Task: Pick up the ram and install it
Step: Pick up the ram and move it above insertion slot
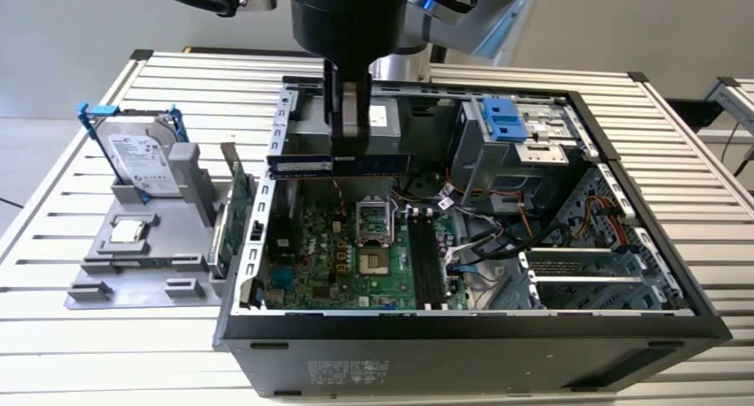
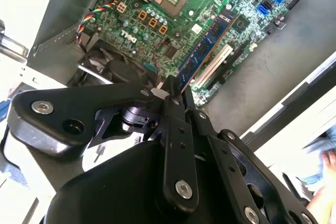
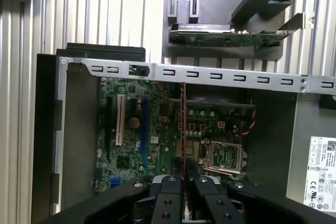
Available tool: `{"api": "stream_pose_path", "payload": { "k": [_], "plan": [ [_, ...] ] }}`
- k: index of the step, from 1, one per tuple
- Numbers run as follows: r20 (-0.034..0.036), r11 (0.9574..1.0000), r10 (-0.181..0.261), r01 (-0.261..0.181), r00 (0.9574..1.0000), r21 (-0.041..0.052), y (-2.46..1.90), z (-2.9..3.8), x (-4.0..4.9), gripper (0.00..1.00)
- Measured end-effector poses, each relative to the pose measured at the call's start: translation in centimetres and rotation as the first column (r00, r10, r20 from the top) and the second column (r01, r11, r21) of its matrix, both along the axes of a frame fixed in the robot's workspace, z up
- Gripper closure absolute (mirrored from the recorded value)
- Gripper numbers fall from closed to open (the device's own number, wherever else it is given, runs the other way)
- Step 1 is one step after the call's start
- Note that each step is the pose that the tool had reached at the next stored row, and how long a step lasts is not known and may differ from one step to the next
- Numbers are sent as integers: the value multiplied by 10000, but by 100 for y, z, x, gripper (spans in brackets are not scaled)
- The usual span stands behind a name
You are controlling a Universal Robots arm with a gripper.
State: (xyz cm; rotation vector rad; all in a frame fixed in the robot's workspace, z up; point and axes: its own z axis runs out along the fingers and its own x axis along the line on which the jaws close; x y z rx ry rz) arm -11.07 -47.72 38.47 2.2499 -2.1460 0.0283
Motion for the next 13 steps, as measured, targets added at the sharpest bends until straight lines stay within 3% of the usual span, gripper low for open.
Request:
{"api": "stream_pose_path", "payload": {
  "k": [13],
  "plan": [
    [0,10000,0,0,10000,1,3,0,152,100]
  ]
}}
